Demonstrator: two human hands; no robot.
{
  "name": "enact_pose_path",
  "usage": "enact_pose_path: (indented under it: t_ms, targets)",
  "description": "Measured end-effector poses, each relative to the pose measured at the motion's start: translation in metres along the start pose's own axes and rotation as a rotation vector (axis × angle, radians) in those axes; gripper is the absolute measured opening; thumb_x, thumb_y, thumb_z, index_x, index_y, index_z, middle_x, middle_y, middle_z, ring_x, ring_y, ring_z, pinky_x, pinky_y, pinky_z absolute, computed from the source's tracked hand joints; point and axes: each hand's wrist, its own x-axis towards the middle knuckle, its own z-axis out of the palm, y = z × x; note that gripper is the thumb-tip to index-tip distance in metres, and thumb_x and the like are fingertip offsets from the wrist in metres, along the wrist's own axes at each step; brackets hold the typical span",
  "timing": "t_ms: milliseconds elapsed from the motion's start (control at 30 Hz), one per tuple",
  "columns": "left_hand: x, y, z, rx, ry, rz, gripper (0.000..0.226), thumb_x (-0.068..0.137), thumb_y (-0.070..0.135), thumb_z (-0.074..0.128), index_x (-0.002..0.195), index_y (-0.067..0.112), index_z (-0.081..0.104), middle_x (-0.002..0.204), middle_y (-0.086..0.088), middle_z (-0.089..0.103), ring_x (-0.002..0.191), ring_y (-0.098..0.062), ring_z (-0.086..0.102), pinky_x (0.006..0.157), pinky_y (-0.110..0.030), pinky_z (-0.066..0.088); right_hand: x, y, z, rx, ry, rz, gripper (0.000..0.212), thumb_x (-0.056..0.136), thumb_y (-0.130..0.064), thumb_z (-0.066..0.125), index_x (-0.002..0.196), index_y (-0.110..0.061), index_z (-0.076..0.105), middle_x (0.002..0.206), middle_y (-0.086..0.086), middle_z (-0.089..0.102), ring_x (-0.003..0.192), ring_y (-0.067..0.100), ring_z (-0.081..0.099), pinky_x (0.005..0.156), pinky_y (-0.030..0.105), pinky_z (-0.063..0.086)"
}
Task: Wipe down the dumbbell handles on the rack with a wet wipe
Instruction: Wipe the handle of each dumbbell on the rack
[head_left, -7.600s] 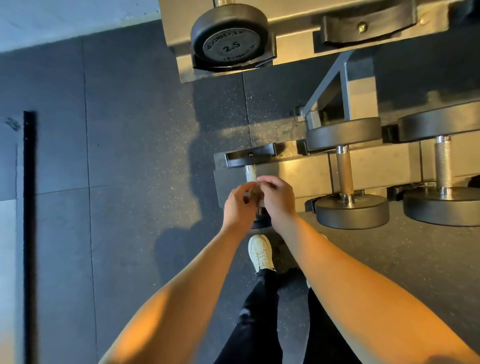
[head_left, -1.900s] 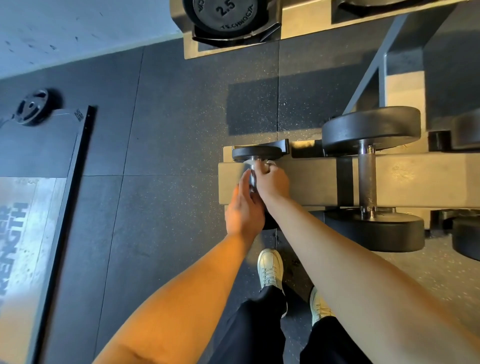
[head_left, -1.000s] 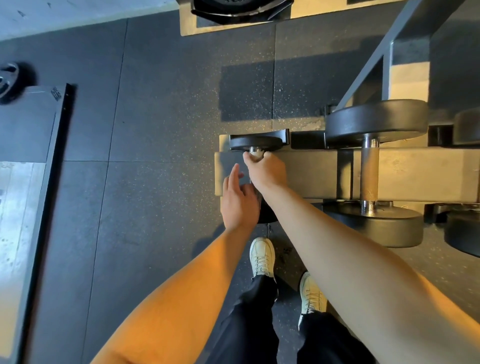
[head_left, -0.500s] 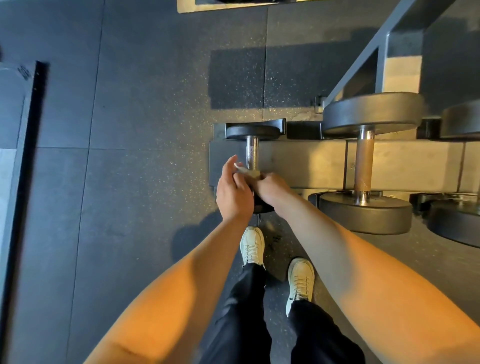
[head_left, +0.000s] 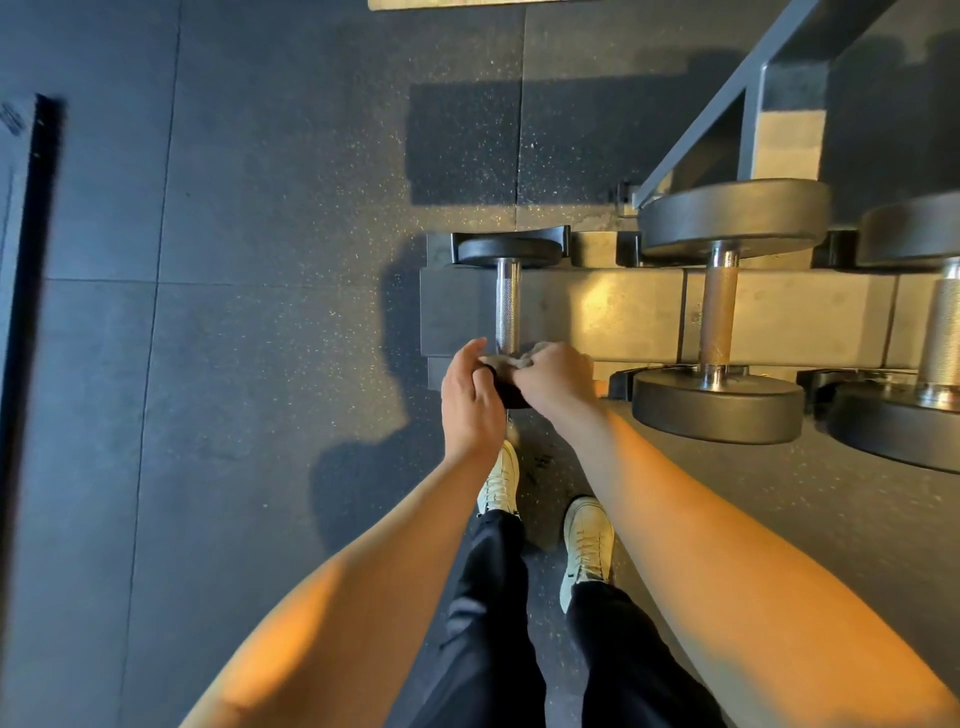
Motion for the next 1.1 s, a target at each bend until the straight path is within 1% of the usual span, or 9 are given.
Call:
enact_pose_path:
  t_ms: [67,200,400,500,633,733,867,933,1100]
  targets:
    - [-0.007,-0.006,-0.002,-0.030,-0.011,-0.016,0.039,0.107,0.020,0.032,0.143,0.020,0.048,0.141,-0.001,0.054,0.128,-0.012,0.049,0.116,-0.038,0.039,-0.007,0.001,-0.008,-0.012,0.015,-0.040,0.014,0.080,-0.033,0.076,0.082,-0.020,0.072,0.078,-0.003,0.068,0.078,0.019,0.064,0.071,0.031,0.054]
    - [-0.011,-0.004,-0.005,-0.099,-0.035,-0.072,0.040,0.110,0.030,0.033,0.148,0.020,0.041,0.146,0.002,0.048,0.132,-0.009,0.046,0.118,-0.033,0.036,-0.010,-0.002,-0.010,-0.098,0.066,-0.027,0.019,0.083,-0.033,0.069,0.070,-0.020,0.064,0.071,-0.002,0.062,0.080,0.026,0.062,0.082,0.040,0.049]
    - [-0.008,-0.010,-0.014,-0.028,-0.076,-0.032,0.045,0.110,0.039,0.031,0.152,0.023,0.038,0.151,0.005,0.048,0.137,-0.008,0.045,0.118,-0.032,0.036,-0.010,-0.007,-0.007,-0.034,-0.090,0.020,0.037,0.088,-0.035,0.051,0.116,-0.023,0.071,0.126,0.004,0.064,0.123,0.032,0.051,0.106,0.053,0.039]
    - [-0.007,-0.009,-0.015,-0.008,-0.082,0.006,0.044,0.110,0.039,0.032,0.150,0.024,0.039,0.148,0.007,0.049,0.135,-0.007,0.046,0.117,-0.035,0.038,-0.021,-0.009,-0.012,-0.273,0.022,-0.073,0.022,0.095,-0.032,0.051,0.080,-0.022,0.062,0.083,0.001,0.058,0.095,0.029,0.052,0.084,0.039,0.040]
    - [-0.010,-0.003,-0.020,0.108,-0.091,0.186,0.036,0.109,0.033,0.035,0.142,0.027,0.049,0.138,0.009,0.054,0.126,-0.008,0.042,0.109,-0.033,0.039,-0.040,-0.012,-0.003,-0.114,0.111,-0.194,0.029,0.092,-0.023,0.057,0.063,-0.022,0.057,0.064,-0.003,0.055,0.074,0.026,0.056,0.073,0.035,0.046]
    - [-0.012,0.001,-0.032,0.233,-0.087,0.260,0.041,0.104,0.038,0.029,0.132,0.028,0.057,0.132,0.010,0.058,0.118,-0.012,0.042,0.104,-0.034,0.035,-0.045,-0.013,-0.001,0.004,-0.060,-0.231,0.018,0.095,-0.015,0.056,0.083,-0.012,0.068,0.077,0.001,0.061,0.079,0.020,0.055,0.063,0.014,0.039]
    - [-0.006,0.002,-0.050,0.331,-0.177,0.318,0.037,0.101,0.040,0.037,0.125,0.028,0.063,0.126,0.012,0.062,0.117,-0.012,0.048,0.105,-0.033,0.030,-0.045,-0.012,-0.004,0.012,-0.146,-0.275,0.020,0.092,-0.018,0.057,0.104,-0.015,0.073,0.100,0.006,0.070,0.098,0.025,0.063,0.087,0.038,0.051]
    - [0.004,0.006,-0.054,0.296,-0.231,0.366,0.026,0.099,0.028,0.051,0.121,0.023,0.066,0.118,0.009,0.065,0.110,-0.011,0.055,0.101,-0.032,0.042,-0.048,-0.012,-0.004,0.043,-0.148,-0.284,0.023,0.091,-0.009,0.062,0.111,-0.013,0.072,0.102,0.005,0.072,0.096,0.020,0.065,0.083,0.028,0.049]
    - [0.033,0.022,-0.053,0.340,-0.236,0.260,0.016,0.096,0.010,0.061,0.106,0.019,0.070,0.111,0.005,0.061,0.094,-0.008,0.058,0.071,-0.002,0.041,-0.053,0.000,-0.007,0.329,-0.111,-0.173,0.048,0.082,-0.009,0.075,0.122,-0.029,0.058,0.103,-0.013,0.065,0.093,-0.003,0.059,0.079,0.011,0.046]
